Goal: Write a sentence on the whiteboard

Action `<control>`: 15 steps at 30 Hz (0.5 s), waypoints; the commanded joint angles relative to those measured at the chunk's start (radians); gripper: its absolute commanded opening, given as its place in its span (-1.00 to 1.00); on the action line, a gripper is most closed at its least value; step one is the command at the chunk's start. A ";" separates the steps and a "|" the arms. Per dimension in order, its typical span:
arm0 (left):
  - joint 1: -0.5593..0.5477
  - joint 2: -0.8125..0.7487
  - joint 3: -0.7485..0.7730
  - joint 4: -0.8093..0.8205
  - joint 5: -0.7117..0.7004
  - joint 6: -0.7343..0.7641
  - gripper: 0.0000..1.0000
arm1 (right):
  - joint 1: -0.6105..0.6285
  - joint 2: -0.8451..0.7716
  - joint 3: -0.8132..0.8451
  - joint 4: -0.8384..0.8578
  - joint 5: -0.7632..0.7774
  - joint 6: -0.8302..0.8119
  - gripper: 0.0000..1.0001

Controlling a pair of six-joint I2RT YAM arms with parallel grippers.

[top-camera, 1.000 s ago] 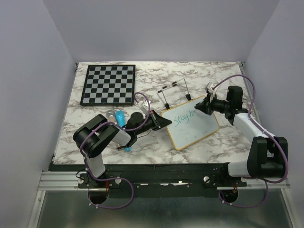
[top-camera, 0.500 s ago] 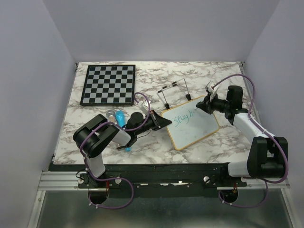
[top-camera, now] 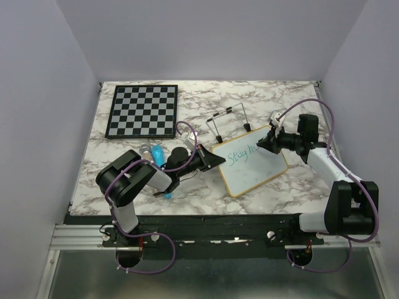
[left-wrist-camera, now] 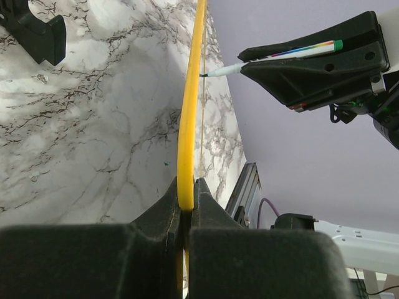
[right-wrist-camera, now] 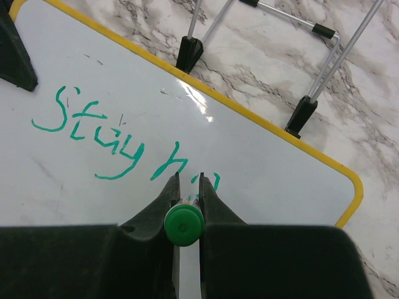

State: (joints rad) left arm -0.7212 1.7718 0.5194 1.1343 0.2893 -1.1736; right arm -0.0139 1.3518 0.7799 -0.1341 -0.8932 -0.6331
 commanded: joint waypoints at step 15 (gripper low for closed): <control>-0.003 0.012 0.014 0.061 0.033 0.034 -1.00 | 0.009 0.009 0.030 0.108 0.020 0.156 -0.99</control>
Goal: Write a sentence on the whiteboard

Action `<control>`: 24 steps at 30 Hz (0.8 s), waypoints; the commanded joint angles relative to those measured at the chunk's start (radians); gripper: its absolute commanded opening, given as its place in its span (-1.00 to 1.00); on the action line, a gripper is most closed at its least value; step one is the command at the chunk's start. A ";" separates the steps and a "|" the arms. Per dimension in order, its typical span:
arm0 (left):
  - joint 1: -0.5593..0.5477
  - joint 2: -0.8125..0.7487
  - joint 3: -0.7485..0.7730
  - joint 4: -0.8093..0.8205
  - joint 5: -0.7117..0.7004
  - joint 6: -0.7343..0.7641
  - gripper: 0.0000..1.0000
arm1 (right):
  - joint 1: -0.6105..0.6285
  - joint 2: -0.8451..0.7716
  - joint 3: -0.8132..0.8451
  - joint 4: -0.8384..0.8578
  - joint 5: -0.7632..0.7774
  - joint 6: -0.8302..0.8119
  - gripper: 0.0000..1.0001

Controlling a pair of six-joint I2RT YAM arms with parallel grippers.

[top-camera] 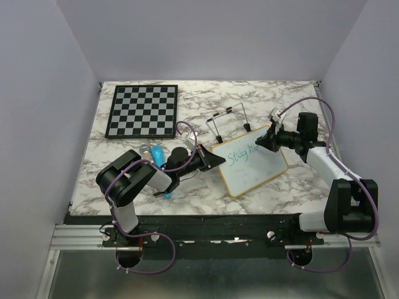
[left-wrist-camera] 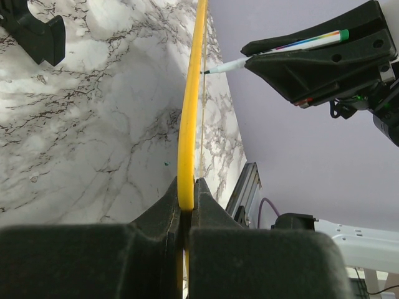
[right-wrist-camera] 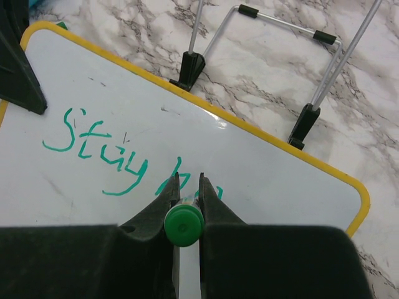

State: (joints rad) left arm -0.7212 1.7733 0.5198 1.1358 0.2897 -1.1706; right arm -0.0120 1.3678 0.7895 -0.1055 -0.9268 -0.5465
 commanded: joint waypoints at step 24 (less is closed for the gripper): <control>-0.001 0.011 0.006 0.073 0.034 0.028 -1.00 | -0.008 0.024 0.016 0.070 0.138 0.050 -0.99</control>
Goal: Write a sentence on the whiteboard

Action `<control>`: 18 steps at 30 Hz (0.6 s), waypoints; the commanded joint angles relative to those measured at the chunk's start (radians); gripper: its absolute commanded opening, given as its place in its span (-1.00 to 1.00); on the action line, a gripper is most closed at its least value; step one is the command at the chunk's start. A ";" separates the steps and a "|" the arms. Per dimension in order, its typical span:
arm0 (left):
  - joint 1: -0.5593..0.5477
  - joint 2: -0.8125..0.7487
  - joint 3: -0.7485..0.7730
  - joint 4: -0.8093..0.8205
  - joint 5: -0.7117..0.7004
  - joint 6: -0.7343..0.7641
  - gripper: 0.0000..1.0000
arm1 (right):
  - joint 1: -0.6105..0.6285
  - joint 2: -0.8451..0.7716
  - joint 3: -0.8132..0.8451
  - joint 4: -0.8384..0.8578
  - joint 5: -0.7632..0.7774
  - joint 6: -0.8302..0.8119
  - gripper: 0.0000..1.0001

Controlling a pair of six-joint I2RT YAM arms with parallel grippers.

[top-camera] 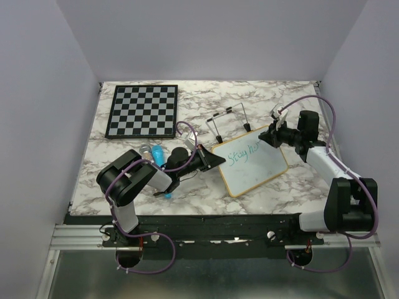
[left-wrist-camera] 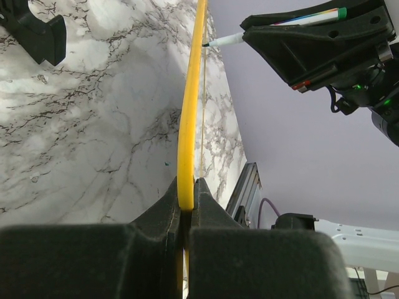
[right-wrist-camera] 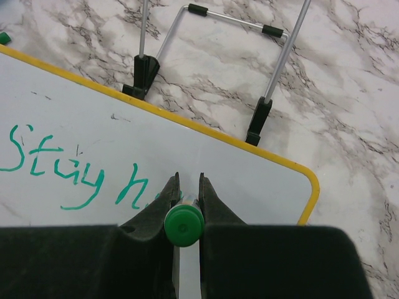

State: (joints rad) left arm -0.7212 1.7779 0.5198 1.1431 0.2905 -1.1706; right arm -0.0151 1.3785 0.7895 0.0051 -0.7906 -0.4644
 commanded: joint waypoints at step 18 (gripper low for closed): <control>-0.001 0.009 0.002 0.073 0.033 0.026 -1.00 | -0.006 -0.064 -0.044 -0.198 -0.032 -0.138 -0.99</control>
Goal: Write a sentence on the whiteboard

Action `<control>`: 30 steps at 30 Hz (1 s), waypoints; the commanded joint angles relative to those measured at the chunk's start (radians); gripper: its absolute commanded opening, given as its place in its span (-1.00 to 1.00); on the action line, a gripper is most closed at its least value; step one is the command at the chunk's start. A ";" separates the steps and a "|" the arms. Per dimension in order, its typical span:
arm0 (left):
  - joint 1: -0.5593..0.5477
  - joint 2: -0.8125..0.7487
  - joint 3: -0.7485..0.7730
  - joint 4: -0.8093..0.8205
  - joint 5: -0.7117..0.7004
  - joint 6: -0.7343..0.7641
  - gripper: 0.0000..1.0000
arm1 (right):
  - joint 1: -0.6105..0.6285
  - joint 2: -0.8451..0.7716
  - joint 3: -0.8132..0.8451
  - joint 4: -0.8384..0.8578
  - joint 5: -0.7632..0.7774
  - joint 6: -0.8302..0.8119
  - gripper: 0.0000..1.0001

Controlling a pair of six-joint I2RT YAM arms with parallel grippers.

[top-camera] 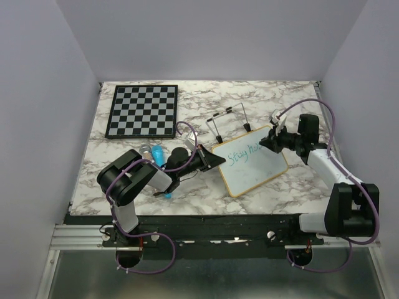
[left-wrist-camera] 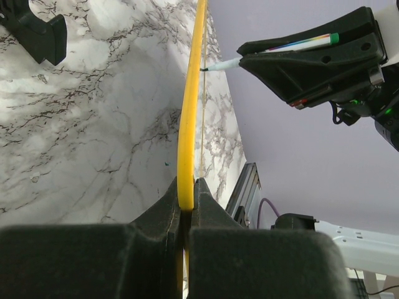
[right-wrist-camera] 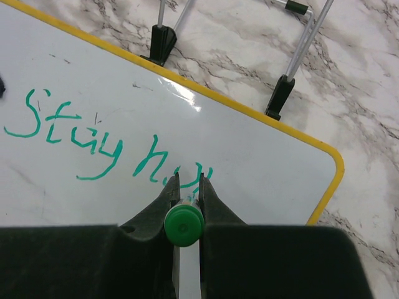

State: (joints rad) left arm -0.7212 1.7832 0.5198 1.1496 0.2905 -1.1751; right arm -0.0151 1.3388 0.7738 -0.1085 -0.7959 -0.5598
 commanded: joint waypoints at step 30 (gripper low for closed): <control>0.000 0.013 0.003 0.081 0.041 0.026 -1.00 | -0.008 0.071 0.090 0.026 0.023 0.084 -0.99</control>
State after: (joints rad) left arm -0.7208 1.7885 0.5194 1.1652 0.2981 -1.1679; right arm -0.0154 1.3930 0.8463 -0.1055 -0.7918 -0.4892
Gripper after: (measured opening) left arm 0.060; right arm 0.163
